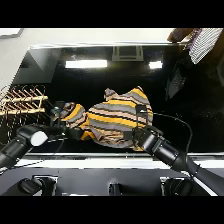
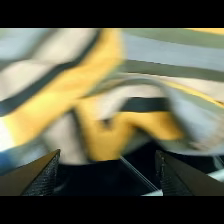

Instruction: Fold the clothes and pants, and hang the long-sleeved shirts on hangers.

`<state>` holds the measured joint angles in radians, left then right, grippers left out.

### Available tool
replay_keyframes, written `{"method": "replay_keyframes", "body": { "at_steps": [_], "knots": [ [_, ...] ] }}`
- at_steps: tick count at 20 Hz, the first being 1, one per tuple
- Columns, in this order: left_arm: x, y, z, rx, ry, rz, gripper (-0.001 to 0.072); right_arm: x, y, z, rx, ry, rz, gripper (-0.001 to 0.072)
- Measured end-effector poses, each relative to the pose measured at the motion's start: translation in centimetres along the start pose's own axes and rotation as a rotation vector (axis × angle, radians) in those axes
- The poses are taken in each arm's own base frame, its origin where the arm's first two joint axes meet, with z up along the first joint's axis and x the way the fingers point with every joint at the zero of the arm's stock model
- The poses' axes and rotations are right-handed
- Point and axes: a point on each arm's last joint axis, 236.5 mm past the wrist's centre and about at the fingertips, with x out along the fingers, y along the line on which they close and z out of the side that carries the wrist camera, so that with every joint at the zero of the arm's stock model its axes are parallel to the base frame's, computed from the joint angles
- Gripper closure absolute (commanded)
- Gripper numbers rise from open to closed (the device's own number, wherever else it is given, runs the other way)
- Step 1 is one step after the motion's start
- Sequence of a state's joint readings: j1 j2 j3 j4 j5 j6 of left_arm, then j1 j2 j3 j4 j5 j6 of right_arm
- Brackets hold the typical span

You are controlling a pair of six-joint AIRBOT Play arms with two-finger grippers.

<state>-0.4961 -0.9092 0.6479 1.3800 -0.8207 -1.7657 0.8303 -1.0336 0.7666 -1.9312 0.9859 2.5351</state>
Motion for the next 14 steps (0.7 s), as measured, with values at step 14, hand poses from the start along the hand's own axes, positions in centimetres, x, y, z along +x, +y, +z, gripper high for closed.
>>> {"method": "replay_keyframes", "body": {
  "at_steps": [14],
  "knots": [
    [8.4,-8.0,-1.8,0.220,0.104,0.074,0.0323,-1.9,1.0,-1.1,0.104,0.084,0.034,0.0680]
  ]
}}
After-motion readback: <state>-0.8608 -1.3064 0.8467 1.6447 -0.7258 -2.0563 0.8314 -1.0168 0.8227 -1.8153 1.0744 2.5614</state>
